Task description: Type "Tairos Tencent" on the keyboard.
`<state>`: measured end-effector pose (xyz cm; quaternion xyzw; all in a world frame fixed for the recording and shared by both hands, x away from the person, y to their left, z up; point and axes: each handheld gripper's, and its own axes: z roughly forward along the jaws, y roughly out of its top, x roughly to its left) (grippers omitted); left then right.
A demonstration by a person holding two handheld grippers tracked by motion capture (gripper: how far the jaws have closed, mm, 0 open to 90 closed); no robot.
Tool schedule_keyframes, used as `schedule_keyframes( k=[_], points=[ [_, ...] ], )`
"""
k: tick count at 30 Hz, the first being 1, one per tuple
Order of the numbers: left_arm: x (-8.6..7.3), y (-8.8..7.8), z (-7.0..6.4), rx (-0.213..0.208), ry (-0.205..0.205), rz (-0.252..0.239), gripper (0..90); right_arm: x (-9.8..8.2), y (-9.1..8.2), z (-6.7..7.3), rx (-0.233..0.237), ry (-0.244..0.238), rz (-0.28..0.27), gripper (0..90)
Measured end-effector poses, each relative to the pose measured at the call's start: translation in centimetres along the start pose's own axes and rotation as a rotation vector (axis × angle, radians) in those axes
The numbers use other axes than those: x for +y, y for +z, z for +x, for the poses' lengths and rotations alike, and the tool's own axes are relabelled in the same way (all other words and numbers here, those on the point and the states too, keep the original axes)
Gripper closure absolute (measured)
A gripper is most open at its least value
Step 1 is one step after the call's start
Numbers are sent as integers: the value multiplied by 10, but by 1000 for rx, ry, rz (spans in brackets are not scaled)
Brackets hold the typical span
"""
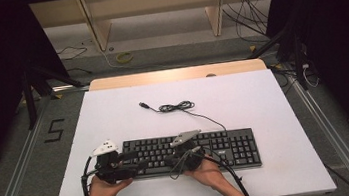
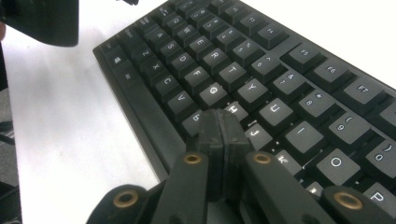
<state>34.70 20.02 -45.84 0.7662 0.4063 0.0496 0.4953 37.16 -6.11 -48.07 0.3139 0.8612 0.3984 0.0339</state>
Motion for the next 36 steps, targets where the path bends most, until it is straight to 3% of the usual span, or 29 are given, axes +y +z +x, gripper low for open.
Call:
schedule_keyframes(
  k=[12,17,24,36],
  points=[
    [0,1,5,12,-9,4,324,-1,0,0,2,3,-1,898],
    [0,4,6,12,-5,15,342,1,-11,-2,1,17,-49,840],
    [0,8,3,14,14,37,399,1,-28,-6,26,38,-115,683],
    [2,13,2,3,32,61,477,-4,-48,-8,38,59,-168,550]
  ],
)
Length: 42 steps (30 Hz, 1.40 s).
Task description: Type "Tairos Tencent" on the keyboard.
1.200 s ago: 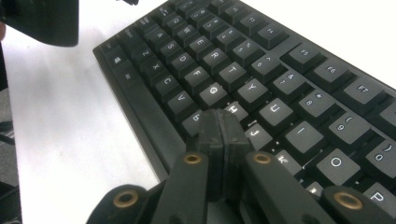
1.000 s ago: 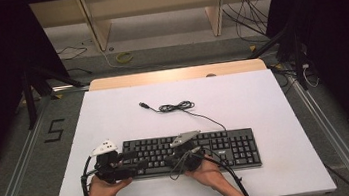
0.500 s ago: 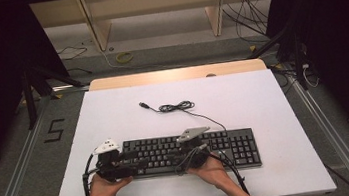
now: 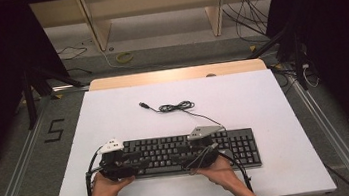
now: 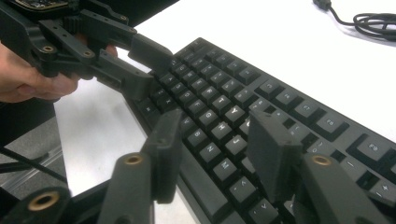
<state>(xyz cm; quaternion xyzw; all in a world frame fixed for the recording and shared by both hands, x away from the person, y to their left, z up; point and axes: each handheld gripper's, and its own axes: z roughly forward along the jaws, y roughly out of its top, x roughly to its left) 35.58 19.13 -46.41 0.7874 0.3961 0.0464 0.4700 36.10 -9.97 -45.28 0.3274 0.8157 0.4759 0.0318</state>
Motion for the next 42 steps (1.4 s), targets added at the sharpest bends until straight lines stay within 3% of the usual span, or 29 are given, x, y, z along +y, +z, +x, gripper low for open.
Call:
schedule_keyframes(
  k=[10,29,42],
  points=[
    [1,3,-2,-8,27,22,572,-2,-7,0,-11,5,-12,452],
    [3,10,-5,-25,80,76,820,-11,-22,-1,-20,20,-40,403],
    [3,19,-6,-16,97,133,888,-17,-29,-2,-31,19,-53,400]
  ],
)
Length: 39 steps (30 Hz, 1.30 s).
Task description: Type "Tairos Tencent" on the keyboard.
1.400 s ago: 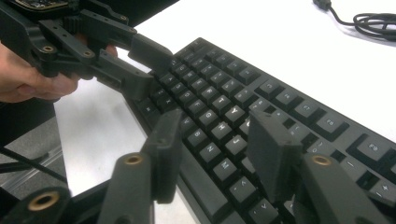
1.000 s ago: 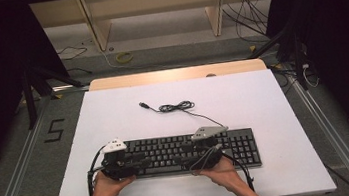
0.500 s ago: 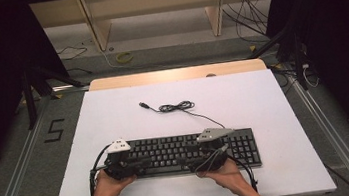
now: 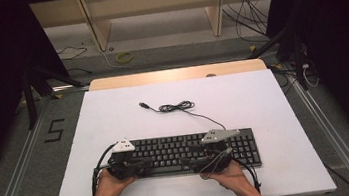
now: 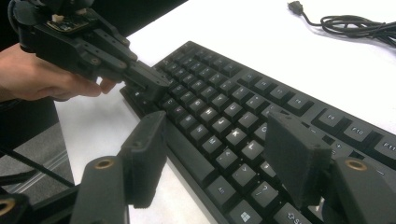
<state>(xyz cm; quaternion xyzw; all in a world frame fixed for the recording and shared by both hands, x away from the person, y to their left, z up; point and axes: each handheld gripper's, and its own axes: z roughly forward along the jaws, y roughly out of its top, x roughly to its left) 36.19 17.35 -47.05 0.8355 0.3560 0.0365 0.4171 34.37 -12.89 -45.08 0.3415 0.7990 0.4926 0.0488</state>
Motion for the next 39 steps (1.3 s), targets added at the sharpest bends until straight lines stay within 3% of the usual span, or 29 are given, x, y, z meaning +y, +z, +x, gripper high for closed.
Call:
schedule_keyframes(
  k=[21,24,32,39],
  points=[
    [-2,9,4,29,-18,61,890,-4,-4,0,-5,1,4,389],
    [-4,9,6,11,-31,55,891,-4,-5,0,-6,1,4,387],
    [-3,9,3,25,-11,49,883,-5,-9,-1,-13,4,-3,386],
    [-1,1,4,11,-30,-25,831,-5,-9,-2,-13,6,-4,386]
  ],
)
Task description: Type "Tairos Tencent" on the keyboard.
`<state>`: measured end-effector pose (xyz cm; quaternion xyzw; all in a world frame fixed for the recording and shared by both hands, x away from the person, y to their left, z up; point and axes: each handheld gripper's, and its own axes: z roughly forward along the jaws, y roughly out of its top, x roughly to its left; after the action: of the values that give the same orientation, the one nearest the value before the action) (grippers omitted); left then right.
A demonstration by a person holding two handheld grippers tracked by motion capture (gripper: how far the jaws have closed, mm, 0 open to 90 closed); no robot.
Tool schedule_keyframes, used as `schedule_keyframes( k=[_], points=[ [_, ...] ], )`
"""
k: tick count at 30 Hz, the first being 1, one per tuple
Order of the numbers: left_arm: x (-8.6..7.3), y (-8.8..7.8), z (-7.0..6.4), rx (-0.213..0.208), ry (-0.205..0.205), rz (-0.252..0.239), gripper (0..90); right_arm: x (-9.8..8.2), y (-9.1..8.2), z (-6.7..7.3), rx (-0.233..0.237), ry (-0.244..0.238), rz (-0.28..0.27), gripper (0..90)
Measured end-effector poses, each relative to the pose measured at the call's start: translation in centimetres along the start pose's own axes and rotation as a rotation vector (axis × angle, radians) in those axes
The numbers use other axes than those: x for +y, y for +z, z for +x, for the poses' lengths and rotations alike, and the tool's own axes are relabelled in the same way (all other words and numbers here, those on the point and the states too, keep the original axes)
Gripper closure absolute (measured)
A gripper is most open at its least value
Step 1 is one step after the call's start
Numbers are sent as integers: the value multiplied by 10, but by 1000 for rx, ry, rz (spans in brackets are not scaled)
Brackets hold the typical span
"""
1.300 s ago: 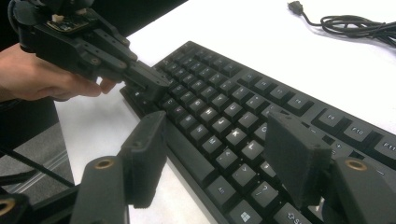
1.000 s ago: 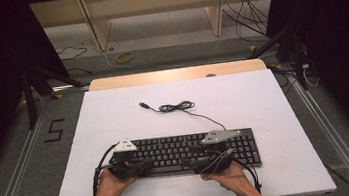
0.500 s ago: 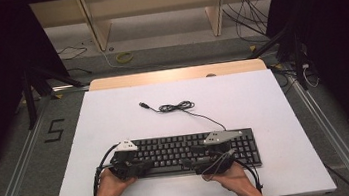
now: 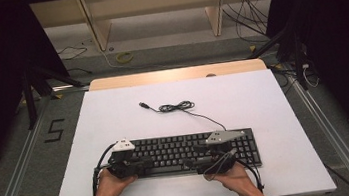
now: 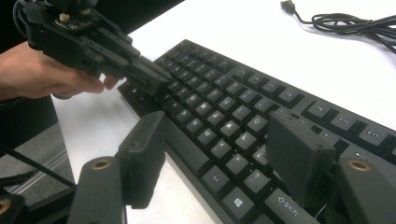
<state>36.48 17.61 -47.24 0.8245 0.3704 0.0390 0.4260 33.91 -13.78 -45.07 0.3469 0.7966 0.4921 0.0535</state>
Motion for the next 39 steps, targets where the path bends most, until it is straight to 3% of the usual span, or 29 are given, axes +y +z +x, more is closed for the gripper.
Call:
schedule_keyframes(
  k=[7,19,24,39],
  points=[
    [1,-4,1,-11,-8,-35,760,-1,2,1,5,-1,6,383],
    [4,-8,6,1,-66,-72,495,-2,3,1,9,2,6,376],
    [5,-10,9,26,-82,-84,392,-2,3,1,9,2,5,374],
    [13,-14,22,68,-129,-112,334,-2,4,2,8,4,3,374]
  ],
)
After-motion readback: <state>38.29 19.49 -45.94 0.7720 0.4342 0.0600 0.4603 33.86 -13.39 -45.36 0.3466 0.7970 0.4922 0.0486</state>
